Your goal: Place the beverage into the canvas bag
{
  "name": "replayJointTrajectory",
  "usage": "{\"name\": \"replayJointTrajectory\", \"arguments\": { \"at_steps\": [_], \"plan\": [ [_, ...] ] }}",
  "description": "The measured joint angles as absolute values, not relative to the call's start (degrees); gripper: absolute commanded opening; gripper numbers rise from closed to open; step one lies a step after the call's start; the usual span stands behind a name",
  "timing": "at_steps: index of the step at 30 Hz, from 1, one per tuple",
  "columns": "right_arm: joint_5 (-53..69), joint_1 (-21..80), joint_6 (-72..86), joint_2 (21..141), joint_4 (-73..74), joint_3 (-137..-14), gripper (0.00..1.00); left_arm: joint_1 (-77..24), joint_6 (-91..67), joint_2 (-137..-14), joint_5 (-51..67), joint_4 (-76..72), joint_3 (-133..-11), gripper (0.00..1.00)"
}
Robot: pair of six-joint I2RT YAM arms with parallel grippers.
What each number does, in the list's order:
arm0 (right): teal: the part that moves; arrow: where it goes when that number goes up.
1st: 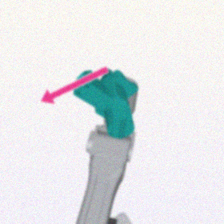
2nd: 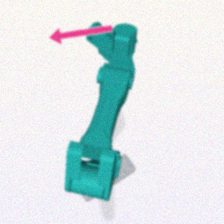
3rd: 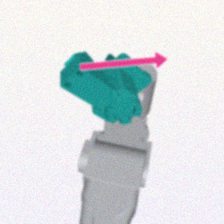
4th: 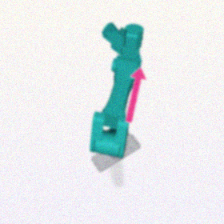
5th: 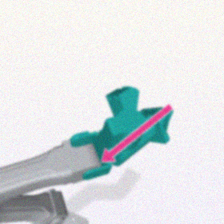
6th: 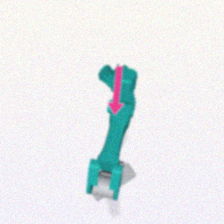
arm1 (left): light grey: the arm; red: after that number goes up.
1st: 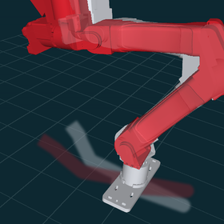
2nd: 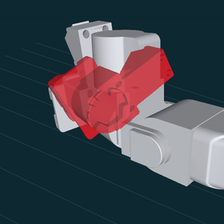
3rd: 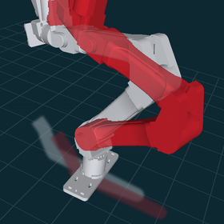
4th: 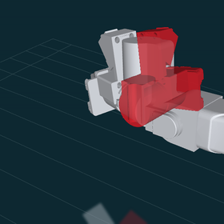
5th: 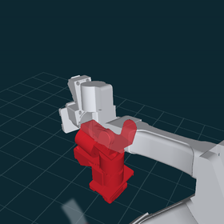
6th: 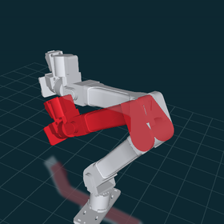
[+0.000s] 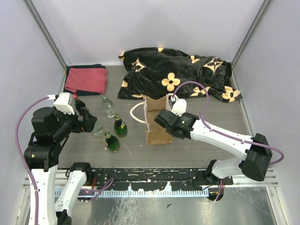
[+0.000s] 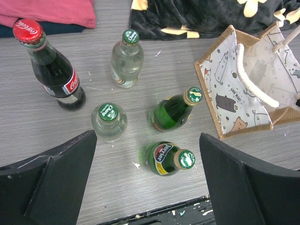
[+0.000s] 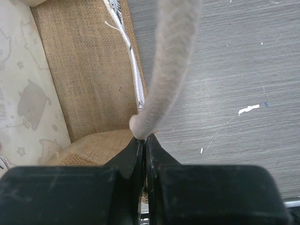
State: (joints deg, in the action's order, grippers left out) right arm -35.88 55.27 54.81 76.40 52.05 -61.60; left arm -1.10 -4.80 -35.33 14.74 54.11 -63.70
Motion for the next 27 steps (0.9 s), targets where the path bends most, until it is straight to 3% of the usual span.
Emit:
{"name": "replayJointTrajectory", "arguments": {
  "at_steps": [19,20,27],
  "plan": [
    [-38.5,65.1,66.4,75.5,55.2,-59.6,0.01,-1.1,-5.0,-35.0,14.9,54.1,-63.7,0.98],
    [-38.5,65.2,66.7,75.5,55.4,-59.6,0.03,-1.1,-5.0,-34.9,14.9,54.1,-63.7,0.98],
    [-38.5,65.7,67.8,74.3,56.7,-59.6,0.44,-1.1,-5.0,-34.5,14.3,54.0,-63.7,0.98]
  ]
}}
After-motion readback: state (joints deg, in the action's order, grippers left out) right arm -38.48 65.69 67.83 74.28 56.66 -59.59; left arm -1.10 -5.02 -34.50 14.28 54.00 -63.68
